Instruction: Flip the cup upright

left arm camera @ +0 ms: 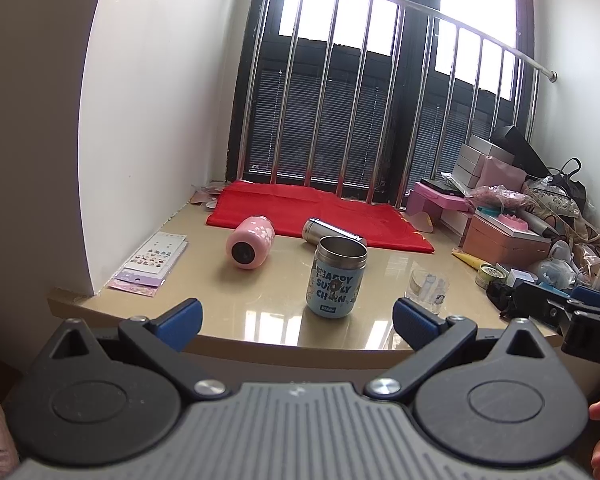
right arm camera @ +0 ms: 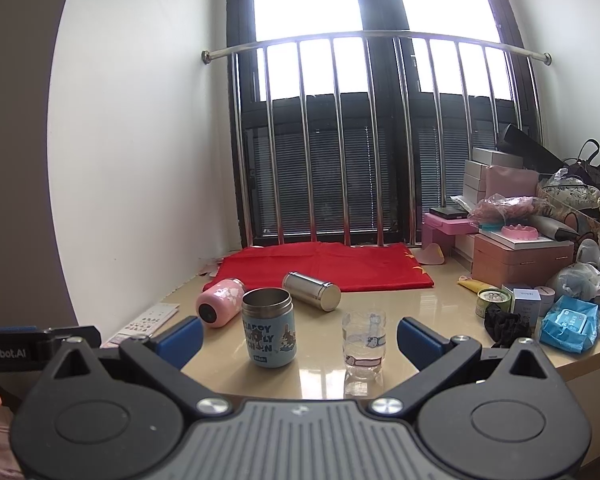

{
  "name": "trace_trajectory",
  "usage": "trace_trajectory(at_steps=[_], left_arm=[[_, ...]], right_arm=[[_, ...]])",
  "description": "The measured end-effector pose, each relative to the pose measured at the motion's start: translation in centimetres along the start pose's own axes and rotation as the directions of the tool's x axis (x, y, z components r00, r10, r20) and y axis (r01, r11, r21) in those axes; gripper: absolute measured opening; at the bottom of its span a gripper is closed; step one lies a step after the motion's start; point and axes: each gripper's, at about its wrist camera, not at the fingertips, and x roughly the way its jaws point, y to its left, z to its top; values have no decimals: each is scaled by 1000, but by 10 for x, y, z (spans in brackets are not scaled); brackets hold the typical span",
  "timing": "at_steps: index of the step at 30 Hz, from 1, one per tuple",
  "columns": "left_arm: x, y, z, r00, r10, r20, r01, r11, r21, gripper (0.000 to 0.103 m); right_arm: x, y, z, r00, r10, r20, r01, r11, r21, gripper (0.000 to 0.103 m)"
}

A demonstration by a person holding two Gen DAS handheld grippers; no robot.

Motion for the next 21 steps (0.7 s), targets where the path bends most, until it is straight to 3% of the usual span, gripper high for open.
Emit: trace_trajectory(at_steps=[21], left_arm=[[-1, -1, -1, 1000, -1, 1, 1, 1000, -4, 103]], right_arm=[[0, 1, -2, 1000, 1, 3, -1, 1000, -2, 103]])
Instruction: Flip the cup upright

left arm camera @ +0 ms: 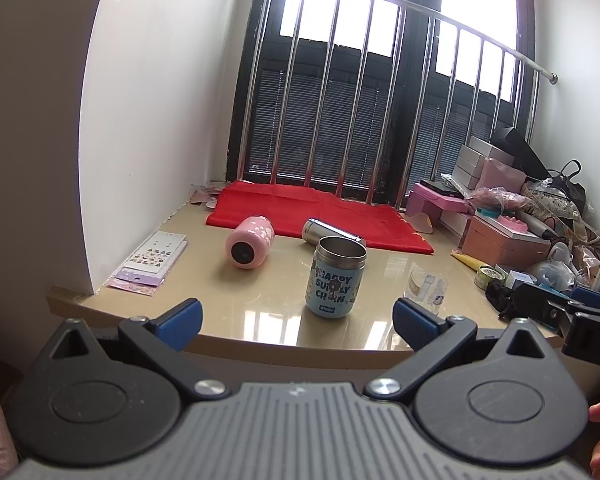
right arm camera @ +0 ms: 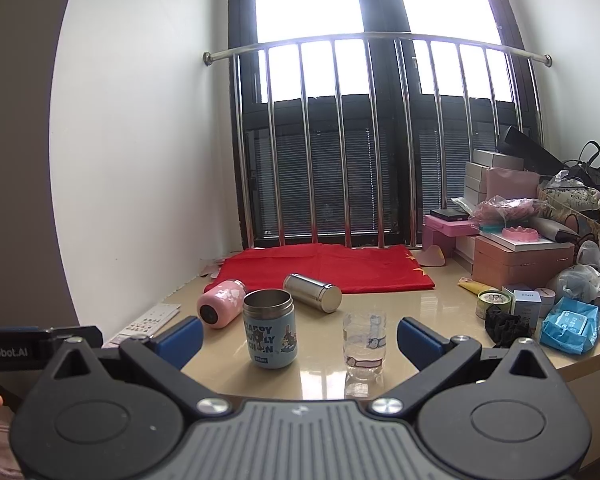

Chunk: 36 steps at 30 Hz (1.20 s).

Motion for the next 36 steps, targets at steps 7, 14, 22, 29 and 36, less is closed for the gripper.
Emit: trace_trajectory(at_steps=[7, 14, 22, 29, 36], left_arm=[[0, 1, 1, 1000, -2, 0, 2, 1000, -2, 103], [0, 0, 0, 1000, -2, 0, 2, 1000, -2, 103], [6, 4, 5, 1000, -4, -3, 4, 1000, -3, 103], [39, 19, 28, 1000, 2, -19, -2, 1000, 0, 103], [107, 39, 71, 997, 3, -75, -1, 1000, 30, 103]], right_arm=[[-1, 0, 0, 1000, 2, 1, -2, 1000, 0, 103], [0, 2, -1, 1000, 3, 0, -3, 1000, -2, 103], [14, 3, 1, 1000, 8, -6, -8, 1000, -9, 103], [50, 11, 6, 1000, 23, -15, -23, 1000, -12, 103], [102, 15, 19, 999, 27, -17, -27, 1000, 5, 103]])
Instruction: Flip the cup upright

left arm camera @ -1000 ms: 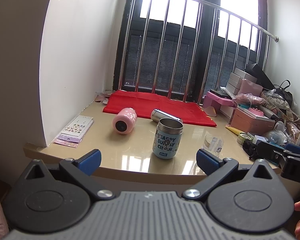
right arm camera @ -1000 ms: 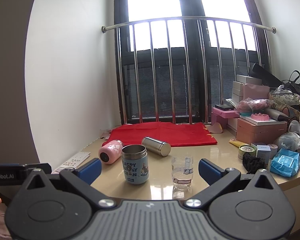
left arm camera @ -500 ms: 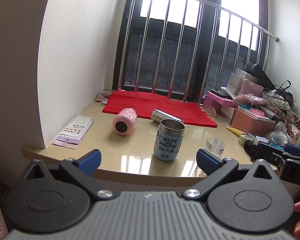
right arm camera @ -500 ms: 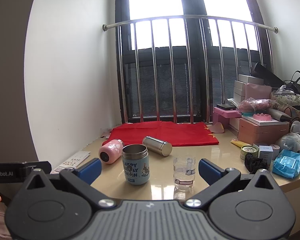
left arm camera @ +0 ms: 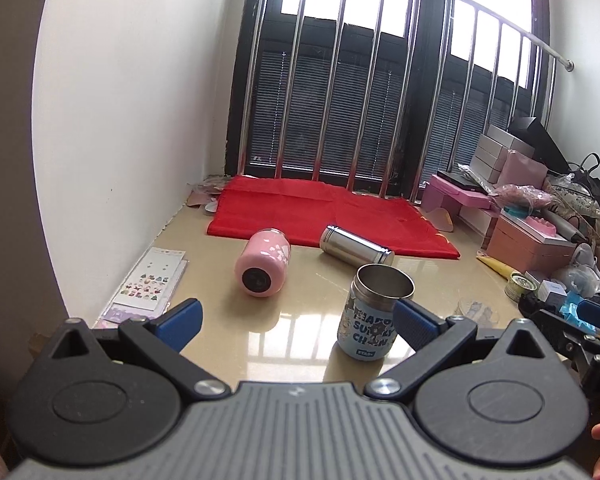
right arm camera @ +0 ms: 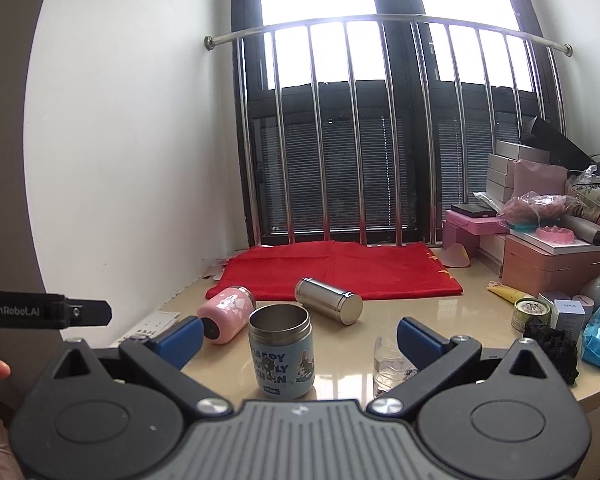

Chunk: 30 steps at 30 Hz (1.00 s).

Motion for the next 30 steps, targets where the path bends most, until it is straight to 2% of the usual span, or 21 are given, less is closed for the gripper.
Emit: trace_trajectory(at_steps=[5, 9, 11, 15, 17, 20, 21, 23, 25, 26, 29, 30], left_arm=[[60, -3, 33, 997, 49, -60, -45, 997, 64, 103], [114, -9, 45, 988, 93, -127, -82, 992, 92, 103], [142, -6, 49, 979, 101, -175, -87, 992, 87, 103], [213, 13, 60, 957, 65, -284, -41, 995, 89, 103], [247, 23, 66, 952, 31, -305, 0, 995, 100, 103], [304, 33, 77, 937, 46, -346, 1, 991, 136, 103], [322, 37, 80, 928, 45, -370, 5, 991, 133, 103], [369, 46, 83, 889, 26, -457, 26, 994, 109, 103], [404, 54, 80, 853, 43, -521, 6, 996, 91, 102], [418, 59, 76, 831, 7, -557, 31, 998, 59, 103], [440, 65, 63, 768, -83, -635, 85, 996, -27, 85], [440, 63, 61, 771, -80, -631, 98, 995, -6, 85]], right_arm=[[32, -15, 11, 999, 42, 29, -43, 999, 27, 103], [65, -37, 20, 994, 113, 14, -112, 993, -37, 103], [82, -46, 25, 993, 121, -4, -121, 991, -65, 103], [111, -55, 31, 998, 70, -1, -70, 993, -96, 103], [125, -53, 33, 1000, 25, -1, -25, 994, -108, 103], [146, -47, 37, 998, -60, -22, 58, 995, -83, 103], [152, -46, 39, 997, -76, -28, 74, 995, -71, 103], [163, -44, 44, 993, -109, -39, 107, 992, -60, 103], [170, -41, 48, 990, -133, -45, 130, 990, -56, 103], [174, -40, 50, 989, -137, -51, 134, 989, -60, 103], [186, -35, 55, 986, -157, -62, 152, 985, -83, 103], [190, -35, 57, 985, -160, -65, 154, 985, -80, 103]])
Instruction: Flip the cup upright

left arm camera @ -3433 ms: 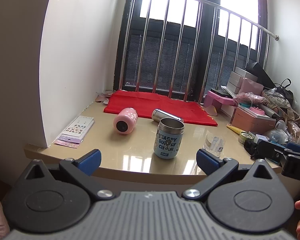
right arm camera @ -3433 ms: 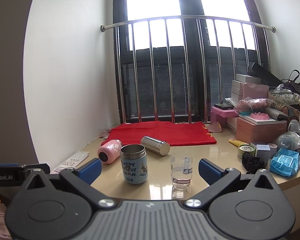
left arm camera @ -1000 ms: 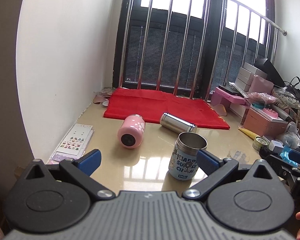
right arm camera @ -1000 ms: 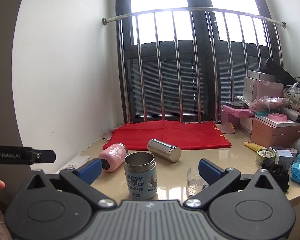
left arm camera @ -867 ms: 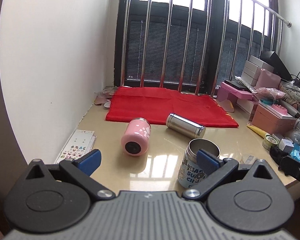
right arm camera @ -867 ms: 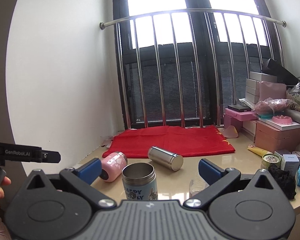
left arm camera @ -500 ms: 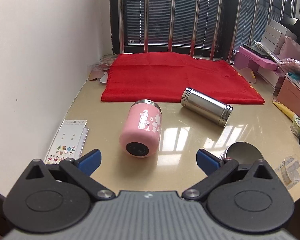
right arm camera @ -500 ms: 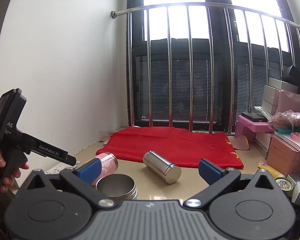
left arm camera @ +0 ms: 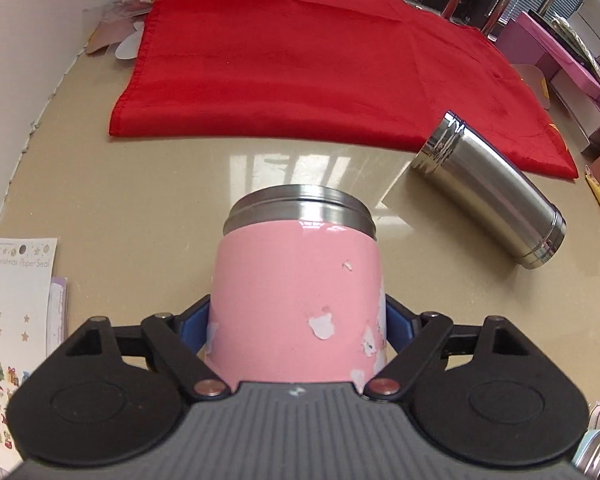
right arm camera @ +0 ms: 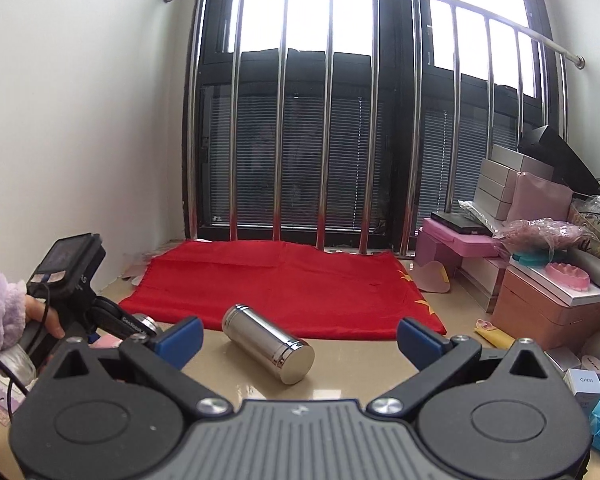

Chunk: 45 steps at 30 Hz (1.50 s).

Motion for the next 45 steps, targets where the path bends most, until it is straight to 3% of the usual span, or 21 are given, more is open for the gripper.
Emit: trace_trajectory(at_steps=[5, 12, 18, 25, 27, 31, 36, 39, 42, 45], left_arm=[[-12, -6, -26, 999, -37, -26, 40, 992, 117, 84], [-66, -11, -101, 993, -97, -62, 111, 949, 296, 84], [-71, -26, -121, 989, -65, -132, 112, 916, 385, 84], [-60, -30, -114, 992, -29, -126, 74, 928, 366, 87], [-73, -25, -111, 998, -35, -57, 52, 941, 336, 103], [-123, 1, -116, 994, -78, 72, 60, 972, 225, 103], [-183, 41, -149, 978, -69, 194, 39, 987, 155, 103], [-210, 60, -173, 975, -27, 219, -14, 983, 183, 103], [-219, 73, -190, 984, -4, 181, -38, 973, 227, 103], [-220, 81, -207, 991, -27, 133, -9, 965, 262, 103]], right_arm=[[12, 11, 9, 1000, 6, -8, -6, 1000, 16, 103], [23, 40, 11, 997, 68, -25, -68, 997, 31, 103], [17, 59, 8, 995, 92, -30, -91, 995, 47, 103], [7, 62, 9, 996, 84, -33, -83, 995, 49, 103], [5, 63, 13, 996, 84, -32, -83, 996, 39, 103], [0, 75, 26, 995, 99, -27, -98, 995, 20, 103], [-5, 111, 43, 989, 139, -44, -139, 990, 4, 103], [0, 145, 47, 980, 169, -103, -169, 986, 16, 103], [12, 186, 47, 967, 157, -200, -156, 988, 22, 103], [38, 224, 40, 932, 144, -332, -136, 990, 47, 103]])
